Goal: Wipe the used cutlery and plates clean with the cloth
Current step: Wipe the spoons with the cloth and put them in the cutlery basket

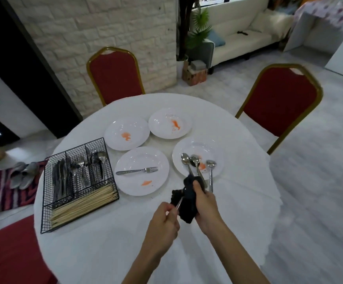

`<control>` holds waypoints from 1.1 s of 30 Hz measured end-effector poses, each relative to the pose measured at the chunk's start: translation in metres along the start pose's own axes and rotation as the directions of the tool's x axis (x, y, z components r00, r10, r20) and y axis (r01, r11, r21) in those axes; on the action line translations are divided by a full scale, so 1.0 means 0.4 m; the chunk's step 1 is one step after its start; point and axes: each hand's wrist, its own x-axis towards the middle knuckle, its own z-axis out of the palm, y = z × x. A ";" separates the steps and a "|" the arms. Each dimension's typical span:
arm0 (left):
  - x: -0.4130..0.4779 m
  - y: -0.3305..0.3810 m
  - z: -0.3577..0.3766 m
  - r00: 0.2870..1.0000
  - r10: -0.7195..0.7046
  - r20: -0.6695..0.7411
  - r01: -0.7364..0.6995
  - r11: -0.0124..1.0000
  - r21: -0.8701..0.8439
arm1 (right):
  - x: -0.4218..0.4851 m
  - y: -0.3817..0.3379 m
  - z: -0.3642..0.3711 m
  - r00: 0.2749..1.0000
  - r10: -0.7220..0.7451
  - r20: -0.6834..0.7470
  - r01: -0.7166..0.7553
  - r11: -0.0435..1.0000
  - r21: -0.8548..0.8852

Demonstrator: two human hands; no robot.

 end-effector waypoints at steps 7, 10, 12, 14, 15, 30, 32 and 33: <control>0.005 0.015 0.031 0.997 0.030 -0.072 -0.033 0.999 -0.039 | -0.028 0.005 -0.017 0.947 0.159 0.279 -0.234 0.938 0.258; 0.010 0.009 0.044 0.999 0.040 -0.026 -0.039 0.999 0.029 | -0.049 0.021 -0.001 0.914 0.149 0.379 -0.227 0.959 0.171; 0.001 0.002 0.052 0.998 0.008 0.062 -0.010 0.999 0.044 | -0.038 0.014 -0.009 0.936 0.153 0.318 -0.218 0.959 0.181; -0.016 0.000 0.061 0.992 -0.016 0.127 0.009 0.999 0.054 | -0.019 0.002 -0.024 0.966 0.152 0.209 -0.188 0.968 0.166; -0.022 0.001 0.063 0.990 -0.018 0.140 0.010 0.998 0.054 | -0.013 -0.004 -0.031 0.975 0.135 0.177 -0.164 0.973 0.165; 0.007 0.008 0.037 0.999 -0.034 0.017 0.033 0.998 0.053 | -0.022 -0.008 -0.069 0.981 0.121 0.149 -0.152 0.963 0.222; 0.004 0.005 0.051 0.999 -0.011 0.034 0.009 0.998 0.057 | -0.038 0.008 -0.042 0.977 0.104 0.189 -0.122 0.989 0.089; 0.002 0.004 0.051 0.999 0.004 0.042 -0.007 0.997 0.072 | -0.038 0.015 -0.034 0.980 0.082 0.181 -0.091 0.995 0.044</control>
